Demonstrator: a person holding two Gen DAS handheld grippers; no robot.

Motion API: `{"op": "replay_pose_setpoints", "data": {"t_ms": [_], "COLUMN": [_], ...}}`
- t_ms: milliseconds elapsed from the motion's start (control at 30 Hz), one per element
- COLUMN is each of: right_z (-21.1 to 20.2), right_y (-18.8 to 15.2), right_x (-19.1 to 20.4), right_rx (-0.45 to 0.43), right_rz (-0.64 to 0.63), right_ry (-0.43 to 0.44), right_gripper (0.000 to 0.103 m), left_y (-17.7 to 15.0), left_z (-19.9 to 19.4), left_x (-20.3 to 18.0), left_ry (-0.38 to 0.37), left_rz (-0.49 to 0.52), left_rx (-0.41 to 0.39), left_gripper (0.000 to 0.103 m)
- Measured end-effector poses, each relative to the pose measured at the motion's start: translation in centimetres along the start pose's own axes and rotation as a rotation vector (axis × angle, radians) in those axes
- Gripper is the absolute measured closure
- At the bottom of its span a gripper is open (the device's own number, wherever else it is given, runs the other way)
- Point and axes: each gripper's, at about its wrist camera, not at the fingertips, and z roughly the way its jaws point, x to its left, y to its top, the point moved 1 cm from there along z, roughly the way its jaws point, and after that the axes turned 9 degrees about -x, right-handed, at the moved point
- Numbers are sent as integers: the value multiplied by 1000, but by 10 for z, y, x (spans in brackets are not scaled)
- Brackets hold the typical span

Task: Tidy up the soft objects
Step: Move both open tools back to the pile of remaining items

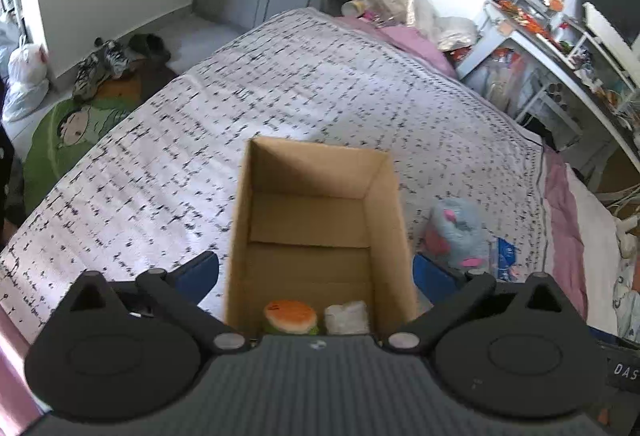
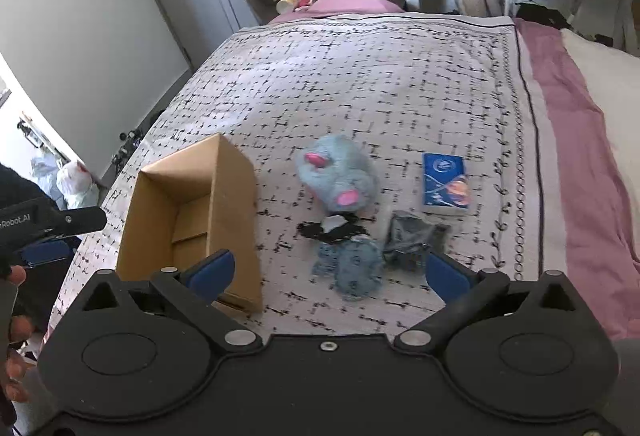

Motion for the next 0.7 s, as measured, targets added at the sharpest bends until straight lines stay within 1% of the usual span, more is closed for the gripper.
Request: {"op": "replay_pose_setpoints", "data": {"t_ms": [200,400,567,700], "right_z": [-12,-16,-15,-12], "right_y": [-2,-3,-5,-4], "right_x": [-30,-58,-77,-95], "right_rx": [-17,-7,8,22], "right_rz": [36,71,107,141], "right_ry": [1,20,56,42], "right_gripper": [0,0,0,0], "left_y": [-11,-25,-32,-36], "left_z": [-4,-2,2,4], "left_x": [-38,-77,-100,-117], "left_ry": [-32,-69,-91,-94], "left_rz": [67,129,129,134], "left_rx": [5,26,44,47], "left_gripper": [1,1,1,1]}}
